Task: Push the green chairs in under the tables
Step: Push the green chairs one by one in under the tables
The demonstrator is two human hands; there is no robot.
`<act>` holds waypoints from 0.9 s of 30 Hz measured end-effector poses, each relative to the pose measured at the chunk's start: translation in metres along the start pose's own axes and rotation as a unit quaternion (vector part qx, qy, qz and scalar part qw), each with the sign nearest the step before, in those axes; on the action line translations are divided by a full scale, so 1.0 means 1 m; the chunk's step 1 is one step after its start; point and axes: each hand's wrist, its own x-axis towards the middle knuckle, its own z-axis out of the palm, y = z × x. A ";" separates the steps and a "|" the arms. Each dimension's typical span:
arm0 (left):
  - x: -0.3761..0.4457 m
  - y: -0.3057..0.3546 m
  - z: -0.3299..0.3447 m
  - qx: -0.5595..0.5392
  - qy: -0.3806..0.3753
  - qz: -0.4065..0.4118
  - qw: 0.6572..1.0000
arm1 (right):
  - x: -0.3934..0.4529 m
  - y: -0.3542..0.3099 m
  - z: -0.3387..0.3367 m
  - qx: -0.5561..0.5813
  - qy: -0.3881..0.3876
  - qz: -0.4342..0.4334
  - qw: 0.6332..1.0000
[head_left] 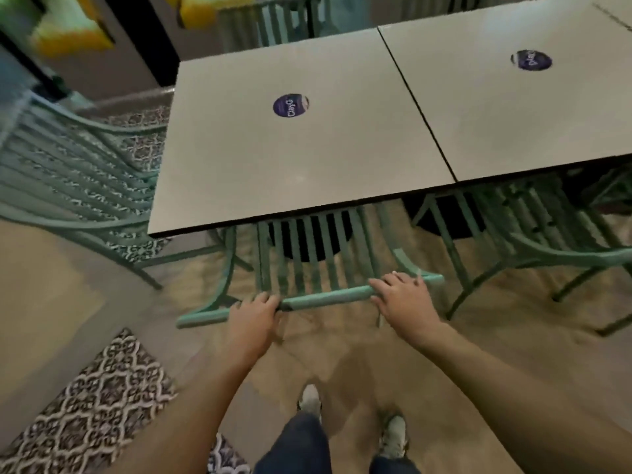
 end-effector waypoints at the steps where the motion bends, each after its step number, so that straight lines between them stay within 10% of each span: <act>1: -0.002 -0.001 0.001 0.007 0.004 -0.001 1.000 | 0.001 0.002 -0.001 -0.002 0.002 -0.001 1.000; 27: 0.020 0.033 0.005 0.010 0.019 0.077 0.997 | -0.050 0.035 -0.007 0.102 0.062 0.143 0.982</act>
